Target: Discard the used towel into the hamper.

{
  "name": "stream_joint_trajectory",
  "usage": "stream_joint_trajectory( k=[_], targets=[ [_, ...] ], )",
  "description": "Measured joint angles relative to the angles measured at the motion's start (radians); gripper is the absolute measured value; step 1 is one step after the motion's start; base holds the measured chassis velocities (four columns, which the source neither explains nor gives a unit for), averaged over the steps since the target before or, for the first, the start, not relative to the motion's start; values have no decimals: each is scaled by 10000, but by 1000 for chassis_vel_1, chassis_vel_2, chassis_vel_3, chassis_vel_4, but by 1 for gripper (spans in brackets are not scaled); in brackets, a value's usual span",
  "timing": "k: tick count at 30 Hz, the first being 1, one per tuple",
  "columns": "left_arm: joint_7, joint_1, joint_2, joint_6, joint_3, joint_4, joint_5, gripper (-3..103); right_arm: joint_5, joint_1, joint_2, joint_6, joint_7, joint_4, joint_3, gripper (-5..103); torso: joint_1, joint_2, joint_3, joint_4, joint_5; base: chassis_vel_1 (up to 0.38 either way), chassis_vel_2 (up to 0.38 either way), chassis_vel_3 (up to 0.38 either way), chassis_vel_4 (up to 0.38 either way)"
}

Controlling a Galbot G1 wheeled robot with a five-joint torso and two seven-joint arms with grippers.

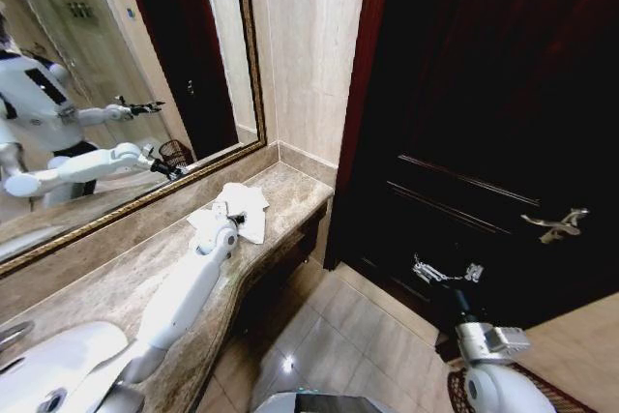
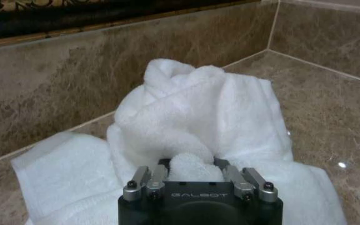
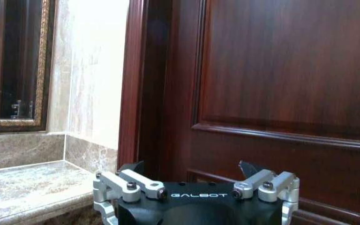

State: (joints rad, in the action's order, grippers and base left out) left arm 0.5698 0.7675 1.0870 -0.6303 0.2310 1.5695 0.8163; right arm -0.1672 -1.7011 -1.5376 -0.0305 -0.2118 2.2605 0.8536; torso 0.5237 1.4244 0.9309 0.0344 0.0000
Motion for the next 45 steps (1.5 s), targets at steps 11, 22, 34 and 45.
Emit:
stream_joint_trajectory(
  k=[11,22,34,45],
  targets=[
    [-673,808,-477,1387,682,1928,-1214,14,133,100,-52,88,71,194,-142,100,1,-1,2,2,-4,0,0,0,0],
    [-1796,3786,-767,2651,2331,6027,-2292,10,-63,-32,-222,209,370,779,-138,100,0,-1,0,4,-2,0,0,0,0],
    [-2072,5147,-37,2311,2740,7679,-3491,10,-117,-414,-276,360,395,1403,-23,100,-1,0,0,1,0,0,0,0,0],
    [-2119,5530,214,2661,2891,7828,-3881,10,-174,-508,-166,456,402,1655,2,100,3,-1,1,1,0,55,-52,-64,72]
  ],
)
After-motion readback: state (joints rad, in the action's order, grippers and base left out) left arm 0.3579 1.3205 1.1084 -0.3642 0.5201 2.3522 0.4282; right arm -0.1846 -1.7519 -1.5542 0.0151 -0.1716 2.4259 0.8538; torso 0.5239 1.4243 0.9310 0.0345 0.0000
